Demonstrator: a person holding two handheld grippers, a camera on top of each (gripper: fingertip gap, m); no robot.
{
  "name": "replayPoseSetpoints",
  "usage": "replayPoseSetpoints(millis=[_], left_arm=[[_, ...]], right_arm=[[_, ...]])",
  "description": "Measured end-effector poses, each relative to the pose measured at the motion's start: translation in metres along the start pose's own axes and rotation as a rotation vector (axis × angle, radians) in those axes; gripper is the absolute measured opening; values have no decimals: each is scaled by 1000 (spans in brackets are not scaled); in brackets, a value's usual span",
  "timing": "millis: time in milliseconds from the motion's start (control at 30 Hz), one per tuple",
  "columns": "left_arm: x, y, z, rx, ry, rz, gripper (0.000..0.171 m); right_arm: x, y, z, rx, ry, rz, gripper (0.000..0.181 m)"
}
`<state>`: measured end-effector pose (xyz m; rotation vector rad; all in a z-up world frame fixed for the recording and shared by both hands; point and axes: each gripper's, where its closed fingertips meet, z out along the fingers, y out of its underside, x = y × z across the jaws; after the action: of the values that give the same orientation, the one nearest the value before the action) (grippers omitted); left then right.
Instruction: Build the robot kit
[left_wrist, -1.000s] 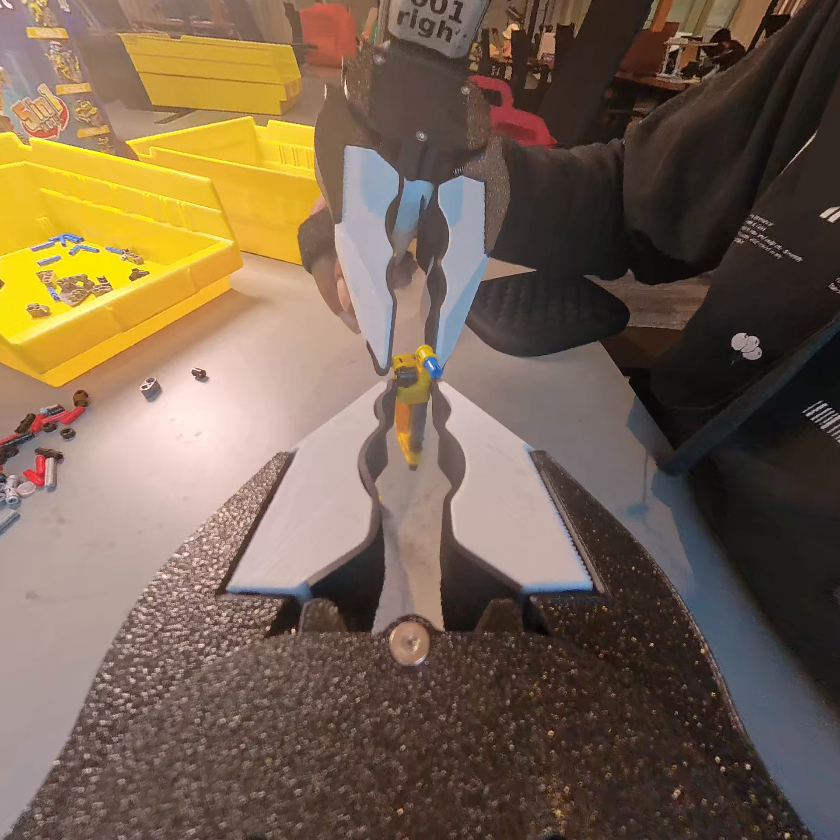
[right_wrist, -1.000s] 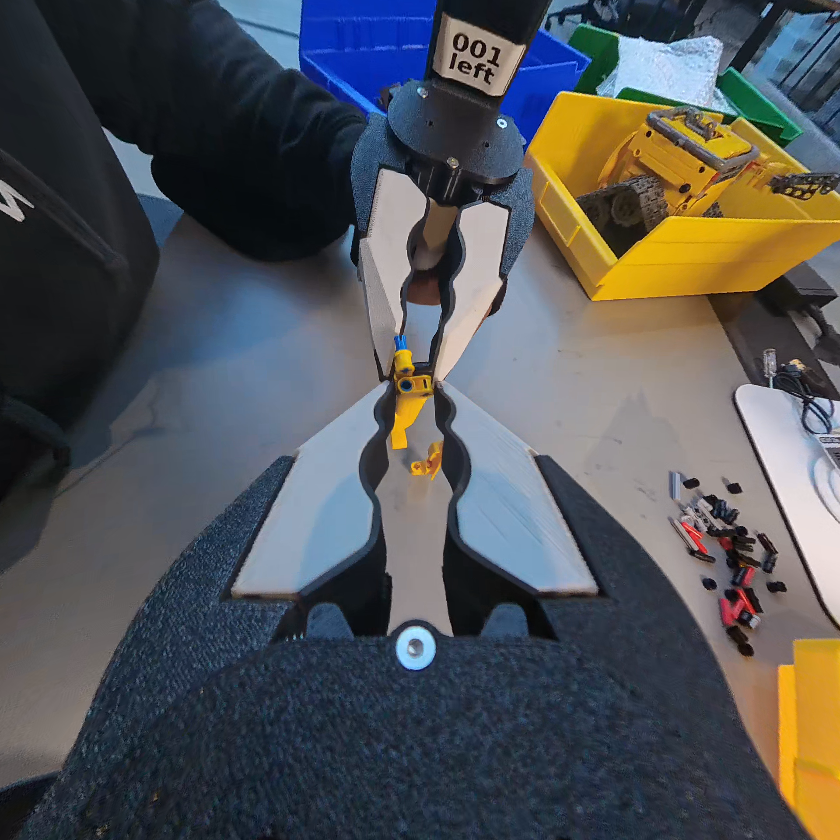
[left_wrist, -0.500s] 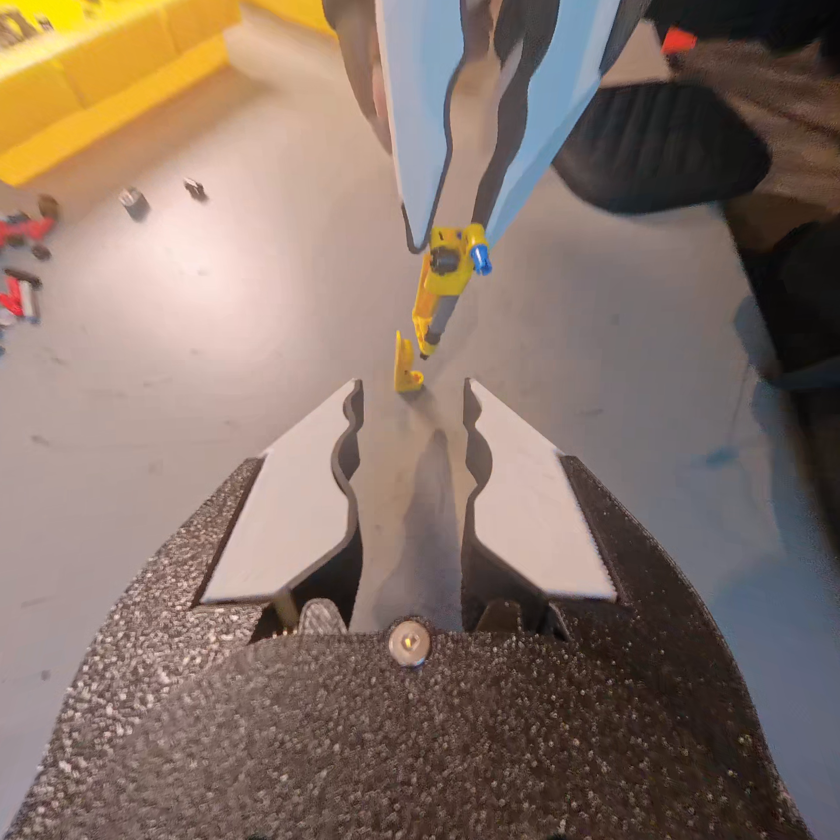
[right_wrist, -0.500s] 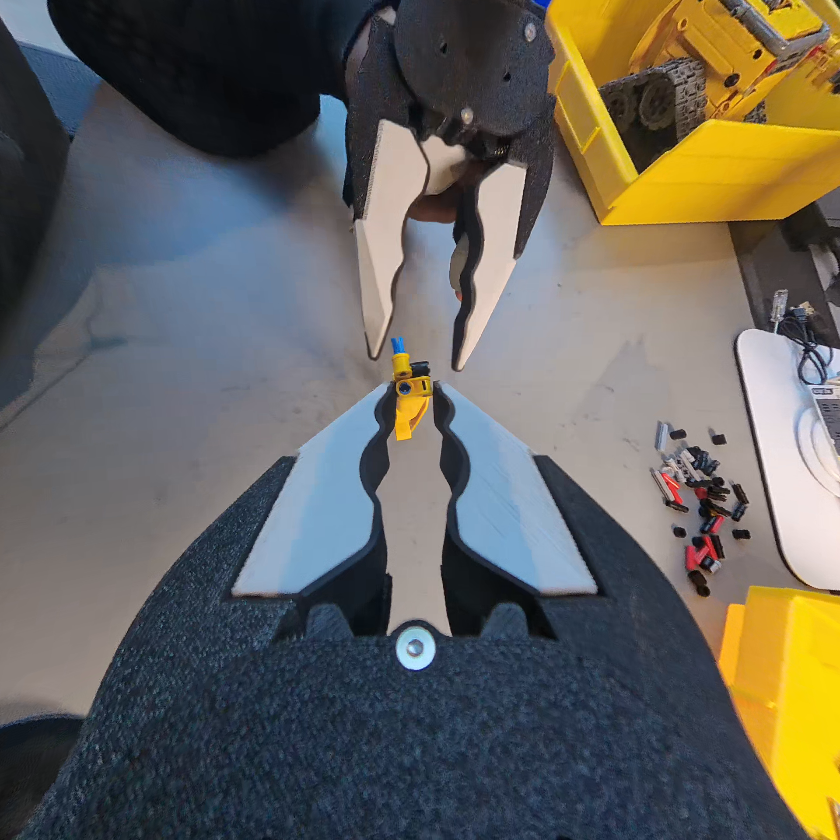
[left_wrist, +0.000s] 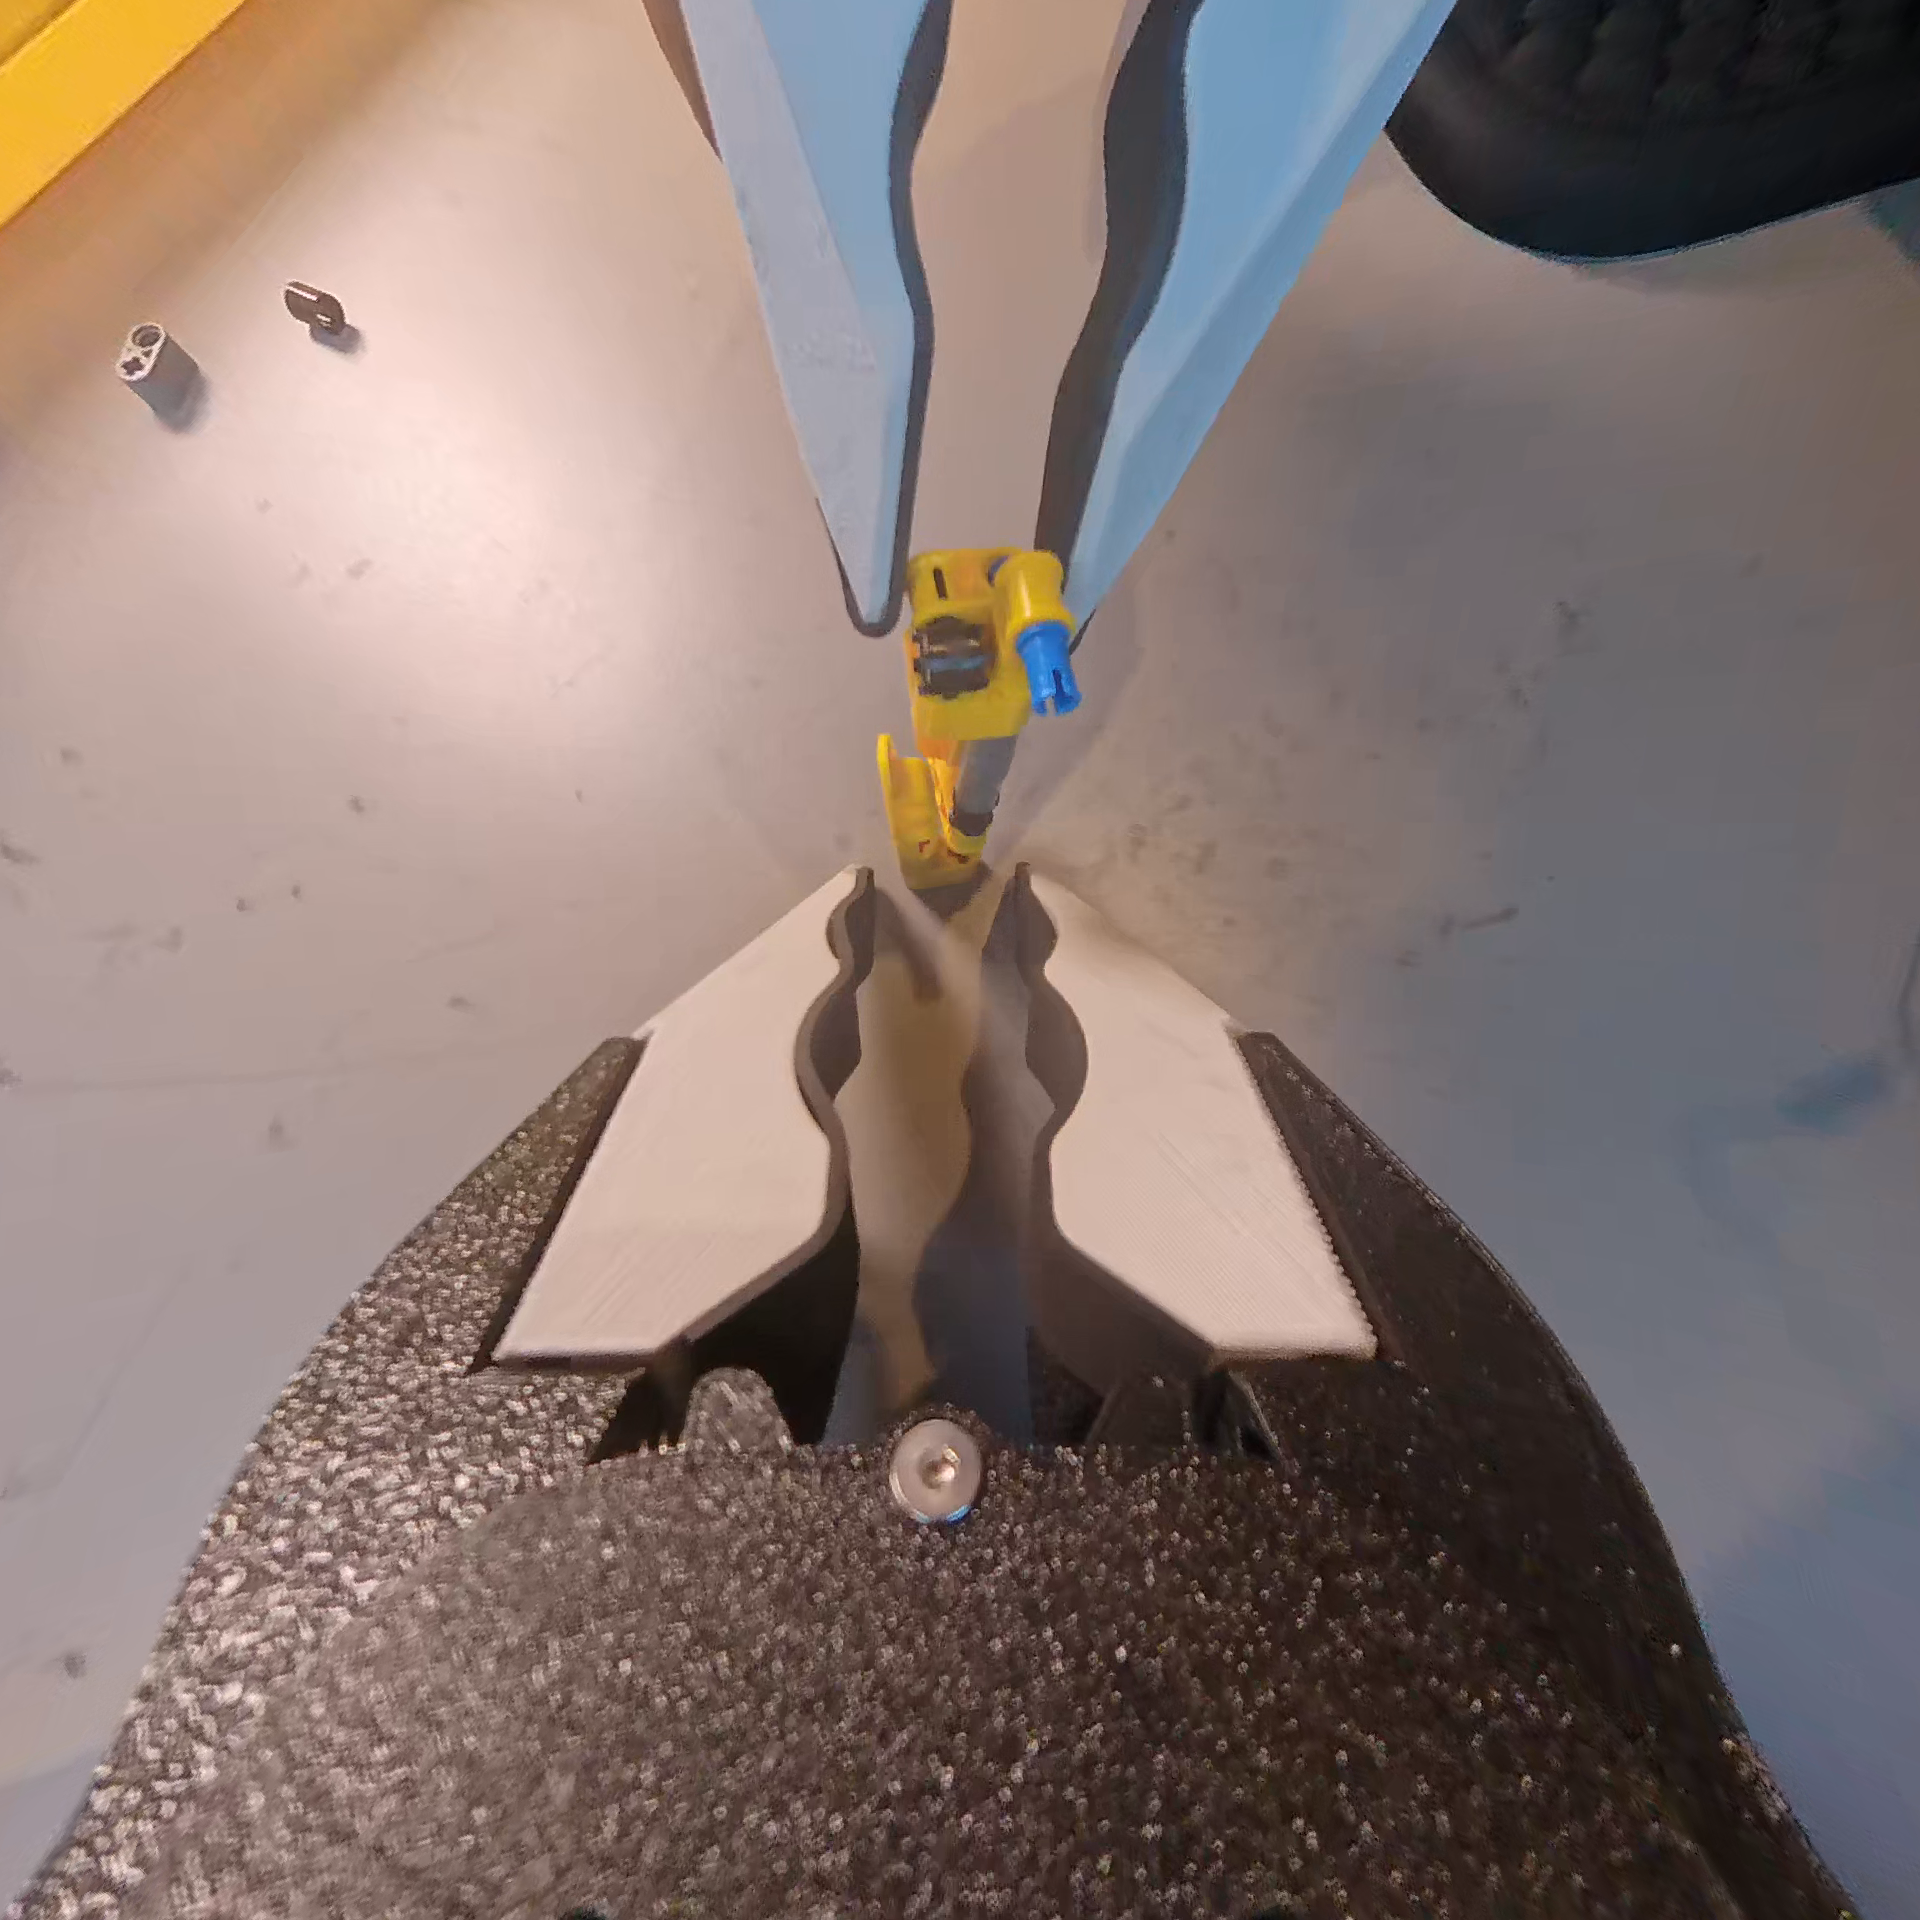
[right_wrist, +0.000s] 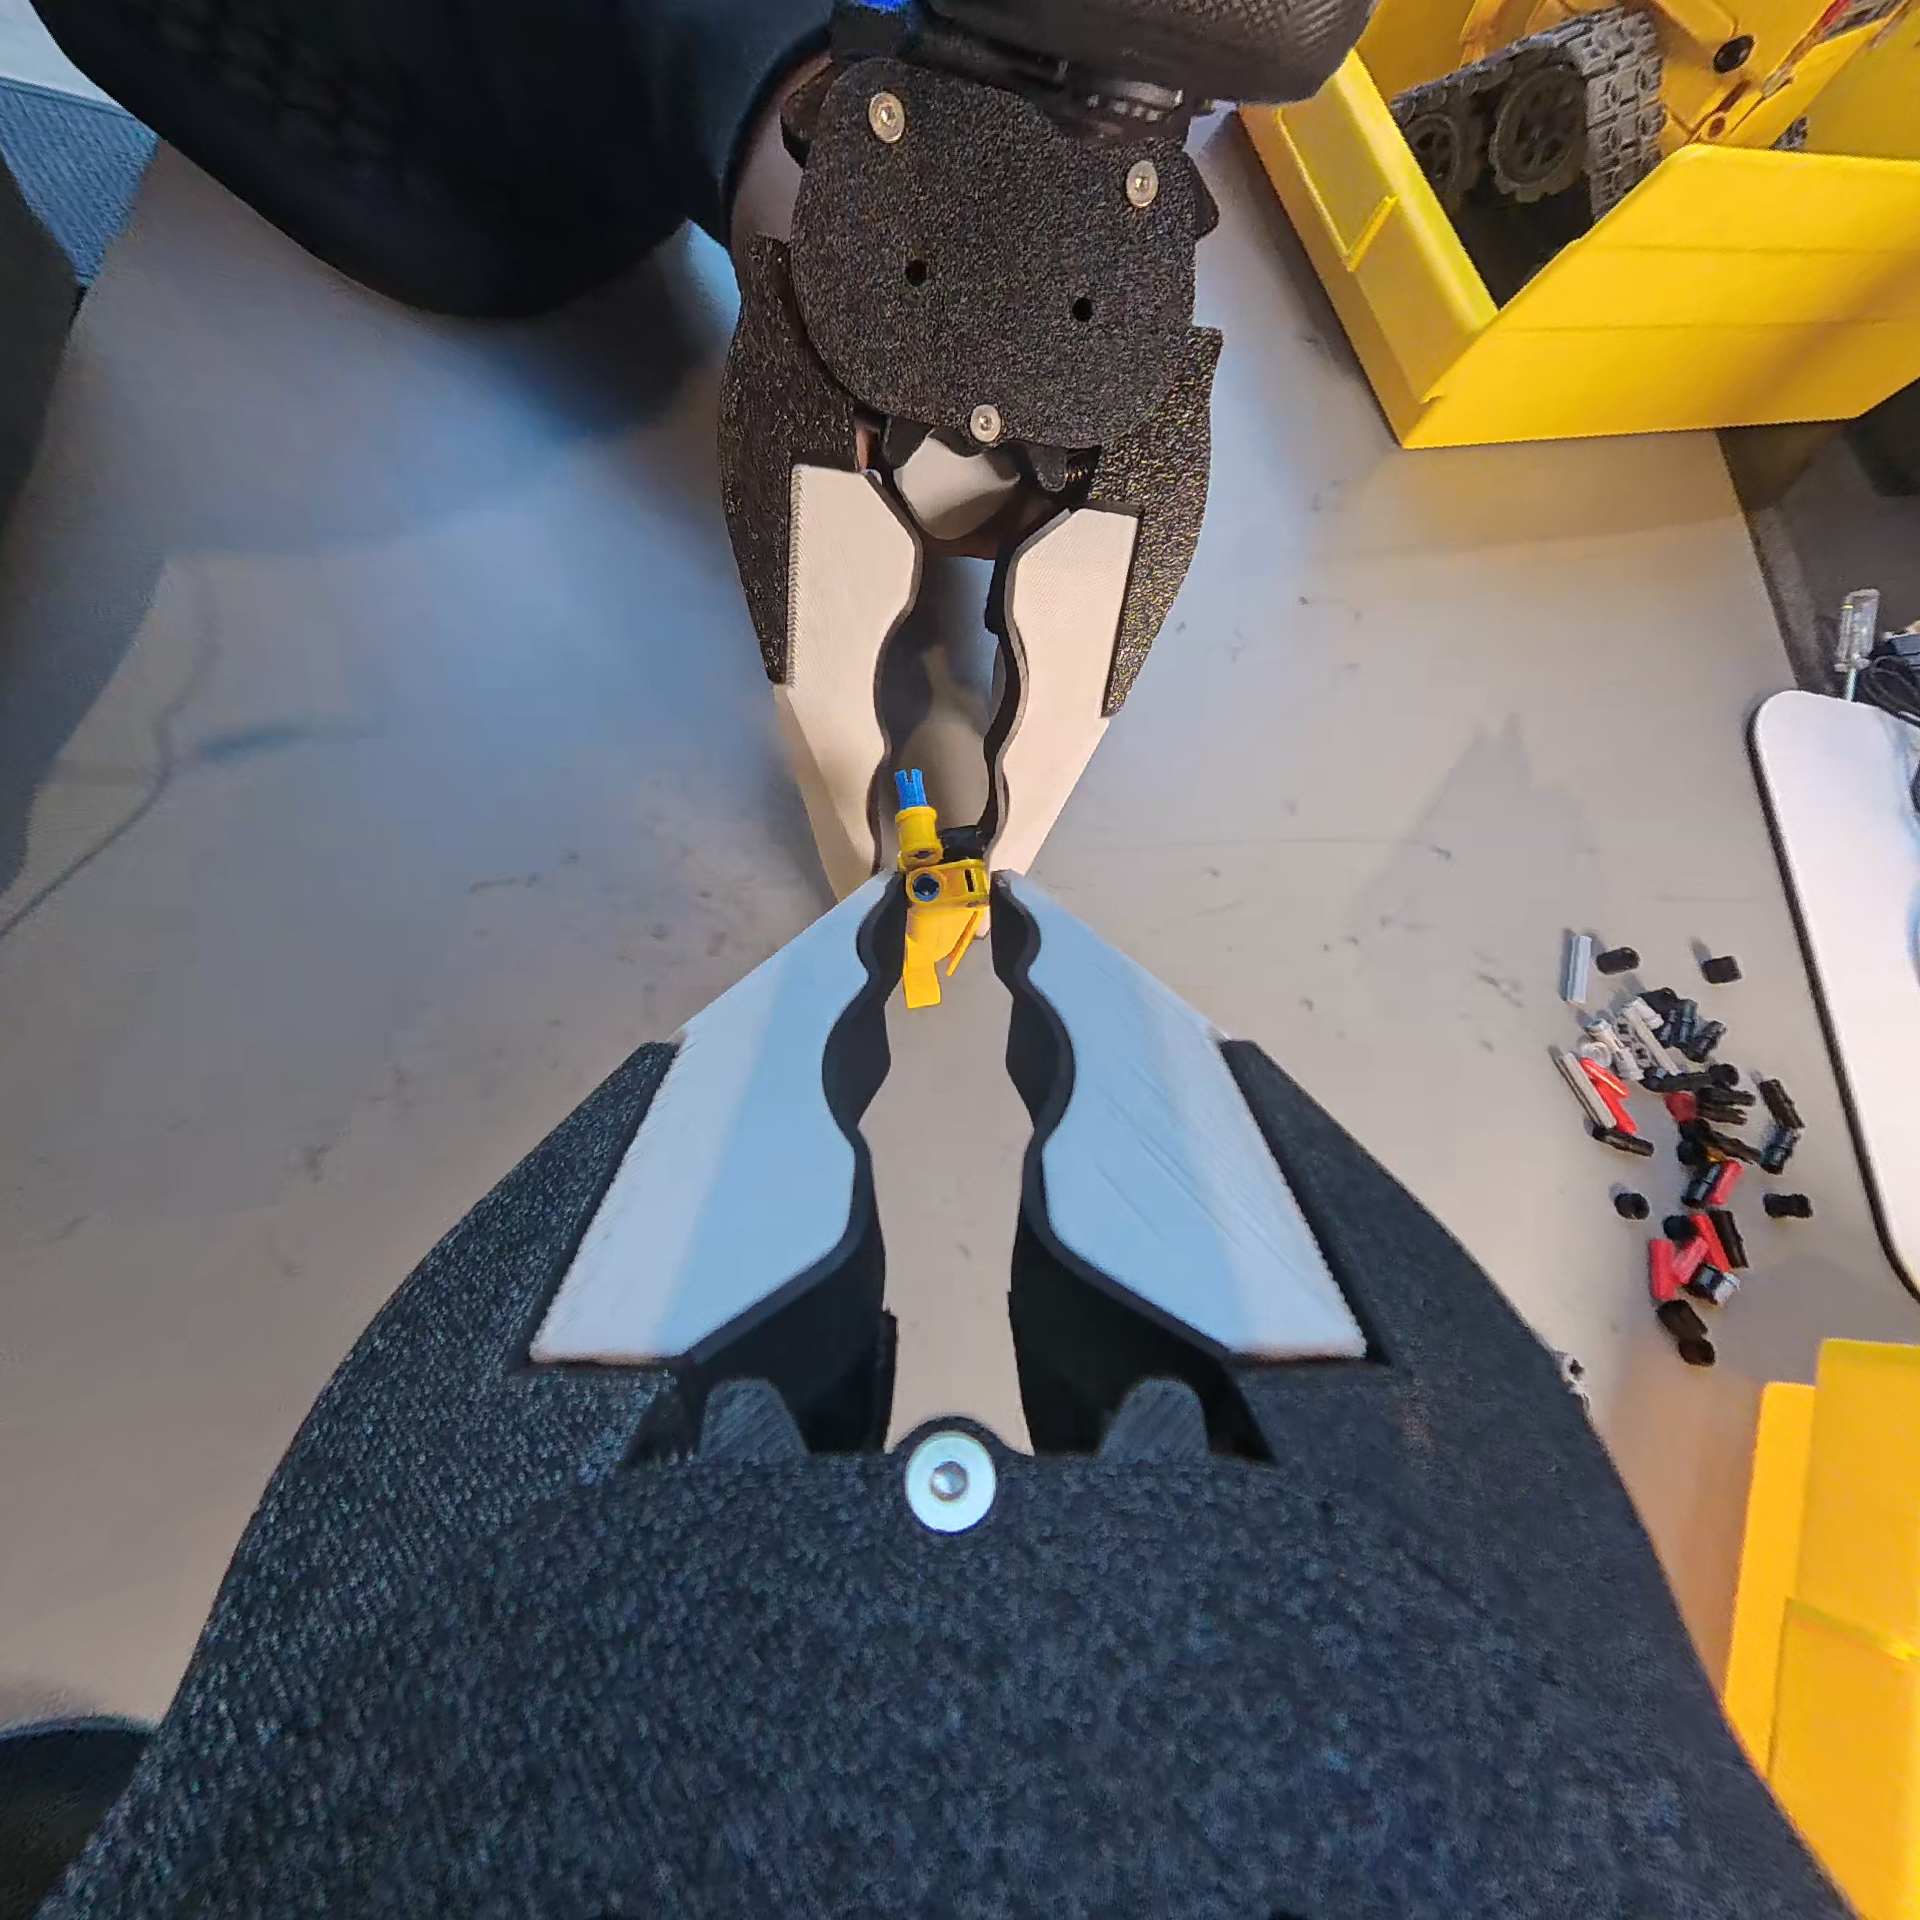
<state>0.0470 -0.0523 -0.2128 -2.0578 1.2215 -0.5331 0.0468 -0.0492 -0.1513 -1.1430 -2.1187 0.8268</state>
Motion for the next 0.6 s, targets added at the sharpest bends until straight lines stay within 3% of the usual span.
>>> replayPoseSetpoints(millis=[300,600], left_arm=[[-2,-1,2,10,-11,-2,19],[-3,-2,3,16,-34,0,14]], right_arm=[[1,1,1,-33,10,-11,16],[4,0,6,-171,-14,-35,15]])
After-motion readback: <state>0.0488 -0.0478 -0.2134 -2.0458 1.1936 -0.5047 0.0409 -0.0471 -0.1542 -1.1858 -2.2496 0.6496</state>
